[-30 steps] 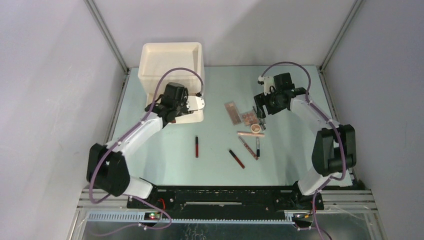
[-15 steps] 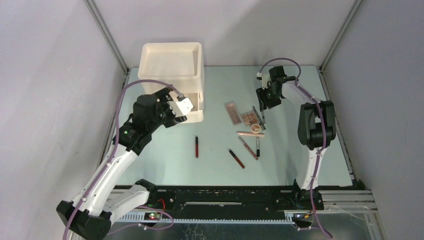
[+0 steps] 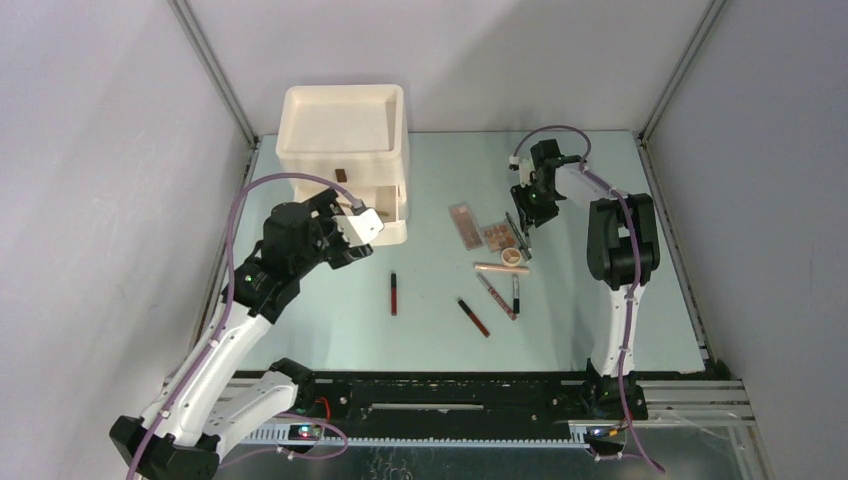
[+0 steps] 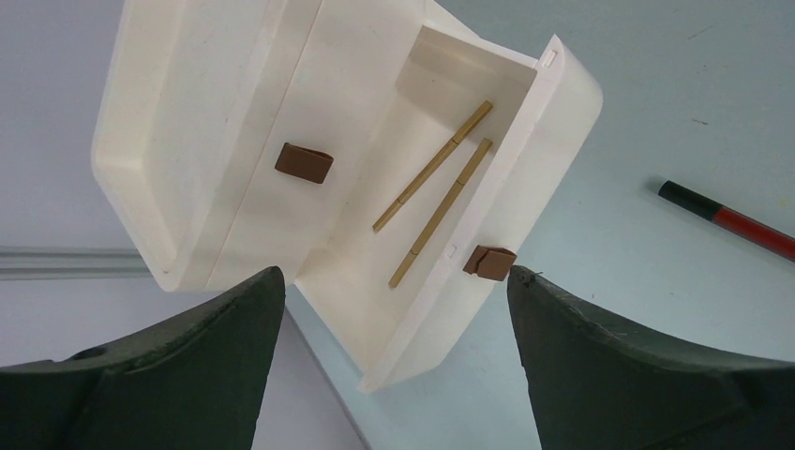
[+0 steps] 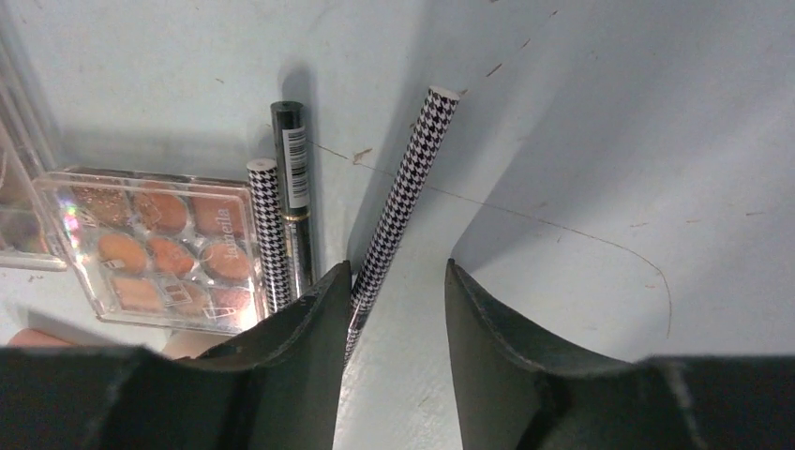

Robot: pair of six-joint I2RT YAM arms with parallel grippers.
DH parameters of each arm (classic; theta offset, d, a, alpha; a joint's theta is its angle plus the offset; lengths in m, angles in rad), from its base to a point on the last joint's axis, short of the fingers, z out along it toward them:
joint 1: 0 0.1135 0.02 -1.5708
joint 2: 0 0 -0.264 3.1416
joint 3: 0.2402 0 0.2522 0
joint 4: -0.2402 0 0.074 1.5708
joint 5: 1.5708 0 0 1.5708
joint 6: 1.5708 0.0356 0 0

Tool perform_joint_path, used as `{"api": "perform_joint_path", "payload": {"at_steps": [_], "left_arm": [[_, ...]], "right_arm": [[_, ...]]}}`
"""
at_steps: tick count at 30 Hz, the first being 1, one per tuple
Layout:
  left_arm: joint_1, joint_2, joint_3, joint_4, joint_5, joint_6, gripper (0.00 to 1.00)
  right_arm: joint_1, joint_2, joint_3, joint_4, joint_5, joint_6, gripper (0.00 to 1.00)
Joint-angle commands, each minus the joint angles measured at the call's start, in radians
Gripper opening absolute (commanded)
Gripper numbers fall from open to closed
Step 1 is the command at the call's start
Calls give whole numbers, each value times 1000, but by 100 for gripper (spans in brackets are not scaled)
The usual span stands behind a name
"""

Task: Organize the makeup
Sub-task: Pick up the makeup from the center of the board, then place the makeup in the drawer.

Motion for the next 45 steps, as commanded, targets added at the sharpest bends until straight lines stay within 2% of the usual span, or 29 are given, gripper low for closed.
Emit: {"api": "perform_joint_path", "payload": {"at_steps": [1,8,14,17,20,22,26,32,37,45], "left_arm": [[4,-28,-19,24,30,-25,93],[3,-42,-16,53,38,-86,93],[4,-46,1,136,107,-284,94],[4,-39,25,164,186,-385,95],[4,-26,54,185,299,-478,98],[4,-8,71,209,390,-551,99],[4,40,98,301,550,-701,99],[3,126,146,521,719,-965,99],[-9,206,153,734,794,-1174,99],[-93,293,141,938,839,-1338,98]], "right_arm": [[4,20,20,0,22,0,47],[-17,-26,-26,31,51,-10,29],[-73,-243,-36,63,-5,-15,12],[-81,-396,-65,106,-87,-4,0],[-81,-531,-84,129,-246,31,0],[-79,-605,-101,157,-411,67,0],[-71,-718,-149,253,-662,196,0],[-8,-788,-192,381,-973,302,0],[95,-806,-192,342,-1095,258,0],[240,-806,-193,295,-1132,193,0]]}}
